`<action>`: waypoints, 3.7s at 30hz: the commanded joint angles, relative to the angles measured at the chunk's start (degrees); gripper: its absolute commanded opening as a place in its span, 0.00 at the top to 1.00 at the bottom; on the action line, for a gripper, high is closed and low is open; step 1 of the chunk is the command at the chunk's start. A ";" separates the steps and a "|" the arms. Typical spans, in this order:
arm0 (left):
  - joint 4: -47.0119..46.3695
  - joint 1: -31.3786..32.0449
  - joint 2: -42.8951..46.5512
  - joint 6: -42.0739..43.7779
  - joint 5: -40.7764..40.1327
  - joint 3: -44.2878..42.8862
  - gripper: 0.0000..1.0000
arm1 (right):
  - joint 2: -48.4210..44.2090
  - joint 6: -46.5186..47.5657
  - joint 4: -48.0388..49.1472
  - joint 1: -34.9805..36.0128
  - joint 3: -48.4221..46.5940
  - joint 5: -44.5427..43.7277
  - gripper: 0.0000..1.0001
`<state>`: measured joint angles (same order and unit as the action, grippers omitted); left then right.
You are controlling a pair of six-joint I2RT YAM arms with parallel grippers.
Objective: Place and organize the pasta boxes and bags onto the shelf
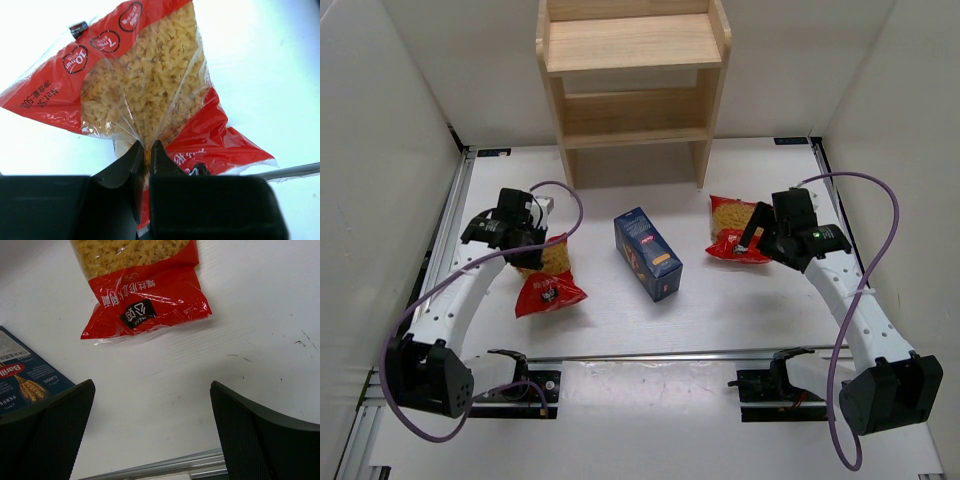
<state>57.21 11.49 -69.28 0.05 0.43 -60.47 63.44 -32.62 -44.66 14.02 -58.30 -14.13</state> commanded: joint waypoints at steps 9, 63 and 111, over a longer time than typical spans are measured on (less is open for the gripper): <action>2.37 0.29 1.51 -0.05 2.12 -22.21 0.90 | -1.04 -0.16 0.02 0.57 -2.17 -2.39 0.00; -70.38 5.04 -52.36 -0.05 1.25 -86.23 0.90 | 18.73 8.71 8.27 3.91 -10.50 -0.02 0.00; -34.18 9.96 -45.50 -0.05 -2.10 -79.97 0.90 | 27.53 12.67 12.23 -4.53 -13.06 13.95 0.00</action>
<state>21.65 21.39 -113.75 0.03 -0.34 -137.10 93.58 -20.40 -32.82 9.50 -71.50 0.19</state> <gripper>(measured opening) 0.110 0.996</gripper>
